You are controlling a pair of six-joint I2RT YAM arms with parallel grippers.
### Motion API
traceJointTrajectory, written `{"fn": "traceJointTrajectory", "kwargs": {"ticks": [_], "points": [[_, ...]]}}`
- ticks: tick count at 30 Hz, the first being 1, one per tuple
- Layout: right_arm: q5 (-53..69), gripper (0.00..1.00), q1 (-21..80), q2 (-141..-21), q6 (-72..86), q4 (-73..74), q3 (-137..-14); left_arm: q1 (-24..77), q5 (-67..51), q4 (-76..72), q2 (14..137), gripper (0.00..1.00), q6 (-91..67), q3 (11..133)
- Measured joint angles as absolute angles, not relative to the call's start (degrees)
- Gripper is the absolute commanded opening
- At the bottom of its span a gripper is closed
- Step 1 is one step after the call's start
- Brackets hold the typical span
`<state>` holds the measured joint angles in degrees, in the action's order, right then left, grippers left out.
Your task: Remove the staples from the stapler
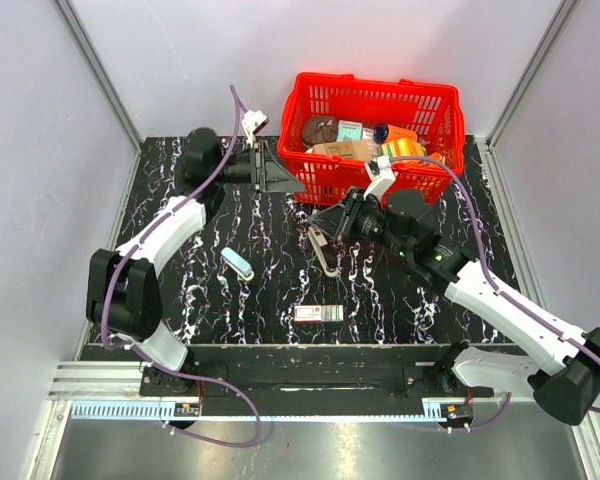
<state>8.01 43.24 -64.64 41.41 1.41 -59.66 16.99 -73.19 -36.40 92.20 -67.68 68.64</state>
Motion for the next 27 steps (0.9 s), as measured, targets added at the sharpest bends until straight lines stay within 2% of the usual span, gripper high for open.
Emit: {"fn": "traceJointTrajectory", "kwargs": {"ticks": [4, 9, 18, 27], "points": [[5.6, 0.03, 43.2, -64.4, 41.5, 11.8, -59.3, 16.6, -65.1, -1.6, 92.2, 0.46, -34.8, 78.5], [3.5, 0.01, 43.3, -68.9, 42.5, 23.0, -56.4, 18.5, -53.3, 19.0, 91.9, 0.46, -9.1, 78.0], [-3.1, 0.0, 50.4, -83.3, 45.3, 34.2, -54.5, 27.3, -34.5, 31.5, 91.0, 0.45, 13.1, 65.0], [-6.7, 0.0, 54.4, -90.3, 47.4, 38.8, -56.5, 29.9, -28.0, 32.9, 87.7, 0.44, 20.2, 61.2]]}}
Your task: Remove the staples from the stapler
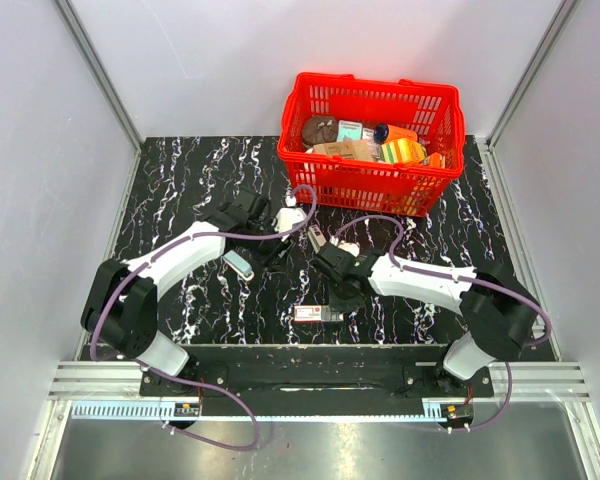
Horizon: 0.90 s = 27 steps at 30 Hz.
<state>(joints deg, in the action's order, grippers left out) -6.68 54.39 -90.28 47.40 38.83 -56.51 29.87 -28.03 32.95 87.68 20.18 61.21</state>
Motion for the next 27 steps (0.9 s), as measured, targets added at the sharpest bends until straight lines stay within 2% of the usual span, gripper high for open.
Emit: {"fn": "traceJointTrajectory", "kwargs": {"ticks": [27], "points": [[-7.2, 0.19, 54.7, -95.2, 47.9, 40.4, -58.3, 32.1, -26.3, 32.9, 87.3, 0.43, 22.1, 59.7]]}}
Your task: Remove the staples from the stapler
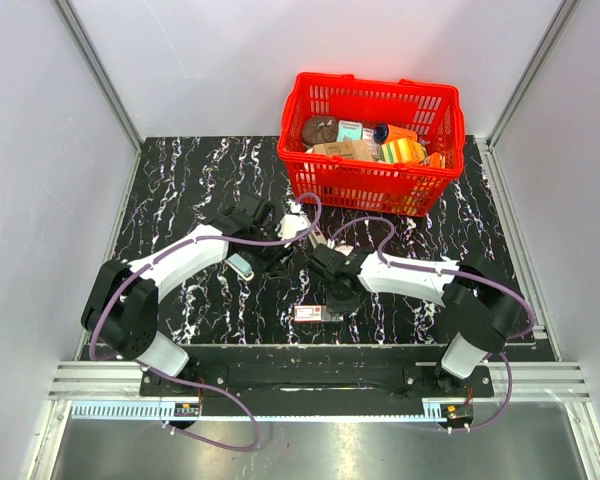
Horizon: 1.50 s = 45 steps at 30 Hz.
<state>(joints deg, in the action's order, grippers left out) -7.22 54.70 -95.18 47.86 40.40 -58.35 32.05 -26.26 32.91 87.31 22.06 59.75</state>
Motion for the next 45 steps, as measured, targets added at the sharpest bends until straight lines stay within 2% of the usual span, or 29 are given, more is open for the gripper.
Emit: {"fn": "traceJointTrajectory", "kwargs": {"ticks": [3, 9, 16, 20, 25, 31, 37, 45], "points": [[-6.8, 0.21, 54.7, -95.7, 47.8, 40.4, -58.6, 32.2, -26.2, 32.9, 87.3, 0.43, 22.1, 59.7], [-6.4, 0.35, 54.7, -95.7, 47.8, 40.4, -58.6, 32.4, -26.2, 32.9, 87.3, 0.43, 22.1, 59.7], [-6.3, 0.37, 54.8, -95.7, 47.6, 40.8, -58.6, 32.6, -25.9, 32.9, 87.3, 0.43, 22.2, 59.8], [-6.4, 0.3, 54.8, -95.5, 47.6, 42.3, -59.2, 32.8, -25.8, 32.9, 87.3, 0.43, 22.2, 59.8], [-6.4, 0.15, 54.8, -91.2, 47.4, 42.9, -59.6, 33.0, -25.6, 32.9, 87.3, 0.43, 22.2, 59.8], [-0.9, 0.01, 54.8, -84.1, 45.4, 34.2, -54.9, 33.0, -25.4, 32.9, 87.3, 0.43, 22.3, 59.8], [5.3, 0.0, 54.9, -86.6, 42.5, 30.2, -52.4, 33.0, -25.0, 32.9, 87.3, 0.43, 22.5, 59.8], [7.7, 0.0, 54.9, -86.6, 41.2, 29.4, -50.6, 33.0, -24.9, 32.9, 87.3, 0.43, 22.5, 59.8]]}}
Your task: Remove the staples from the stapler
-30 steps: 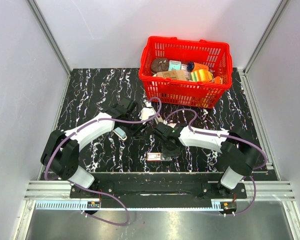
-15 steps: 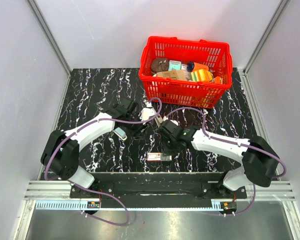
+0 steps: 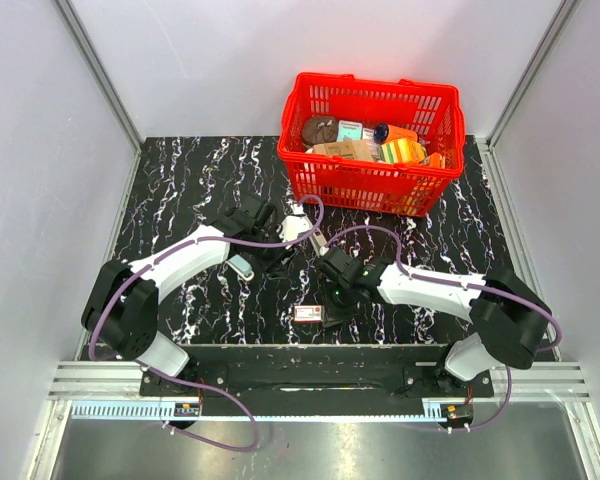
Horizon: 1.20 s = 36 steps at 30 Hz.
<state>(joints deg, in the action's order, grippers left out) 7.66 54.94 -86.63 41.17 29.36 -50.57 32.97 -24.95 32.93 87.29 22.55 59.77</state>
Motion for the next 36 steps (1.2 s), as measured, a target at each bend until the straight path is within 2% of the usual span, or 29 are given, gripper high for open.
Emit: {"fn": "traceJointTrajectory", "kwargs": {"ticks": [15, 32, 36], "points": [[5.0, 0.0, 55.0, -92.6, 37.7, 29.4, -50.4, 33.0, -24.7, 32.9, 87.3, 0.43, 22.7, 59.8], [3.1, 0.0, 53.8, -93.0, 35.2, 29.1, -52.4, 33.0, -24.7, 33.0, 86.4, 0.43, 22.8, 59.8], [5.4, 0.07, 53.8, -90.2, 35.2, 29.4, -52.4, 34.0, -24.5, 32.9, 86.3, 0.43, 24.1, 59.5]]}}
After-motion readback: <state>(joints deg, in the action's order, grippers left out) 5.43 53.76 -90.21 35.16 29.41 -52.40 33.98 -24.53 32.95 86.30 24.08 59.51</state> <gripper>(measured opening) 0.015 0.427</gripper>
